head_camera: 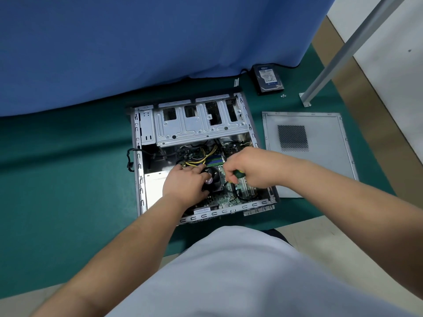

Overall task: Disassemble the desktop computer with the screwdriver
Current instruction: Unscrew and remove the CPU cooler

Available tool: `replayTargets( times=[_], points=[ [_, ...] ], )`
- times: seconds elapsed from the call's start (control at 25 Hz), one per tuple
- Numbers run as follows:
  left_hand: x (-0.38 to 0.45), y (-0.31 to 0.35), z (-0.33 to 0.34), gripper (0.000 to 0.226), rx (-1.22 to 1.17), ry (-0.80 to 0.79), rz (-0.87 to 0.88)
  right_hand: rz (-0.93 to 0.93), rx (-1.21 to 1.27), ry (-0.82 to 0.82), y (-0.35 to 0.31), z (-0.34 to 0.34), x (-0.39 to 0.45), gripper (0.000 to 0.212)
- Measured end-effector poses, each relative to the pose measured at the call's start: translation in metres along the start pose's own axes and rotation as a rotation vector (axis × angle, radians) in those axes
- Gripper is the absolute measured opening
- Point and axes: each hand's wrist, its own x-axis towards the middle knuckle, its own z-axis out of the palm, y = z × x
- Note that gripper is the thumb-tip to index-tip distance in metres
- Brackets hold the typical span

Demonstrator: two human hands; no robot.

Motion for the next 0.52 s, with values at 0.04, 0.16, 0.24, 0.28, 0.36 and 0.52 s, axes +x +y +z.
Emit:
replayTargets(
  times=[0.04, 0.16, 0.24, 0.28, 0.36, 0.52],
  points=[
    [0.000, 0.000, 0.000, 0.058, 0.004, 0.001, 0.000, -0.016, -0.007, -0.008, -0.005, -0.001, 0.001, 0.045],
    [0.000, 0.000, -0.001, 0.059, 0.001, 0.006, -0.008, 0.094, -0.192, 0.129, -0.016, 0.003, 0.004, 0.039],
    [-0.001, 0.000, -0.001, 0.059, 0.004, 0.011, -0.007, 0.276, -0.426, 0.297, -0.022, 0.006, 0.006, 0.066],
    [-0.002, 0.000, -0.001, 0.059, 0.007, 0.012, -0.006, 0.293, -0.517, 0.342, -0.024, 0.007, 0.007, 0.067],
    [-0.002, 0.000, -0.002, 0.058, 0.005, 0.010, -0.009, 0.151, -0.584, 0.300, -0.022, 0.005, 0.008, 0.050],
    [-0.002, 0.001, -0.002, 0.058, -0.007, 0.005, -0.008, -0.123, -0.481, 0.092, -0.016, -0.013, -0.001, 0.034]
  ],
)
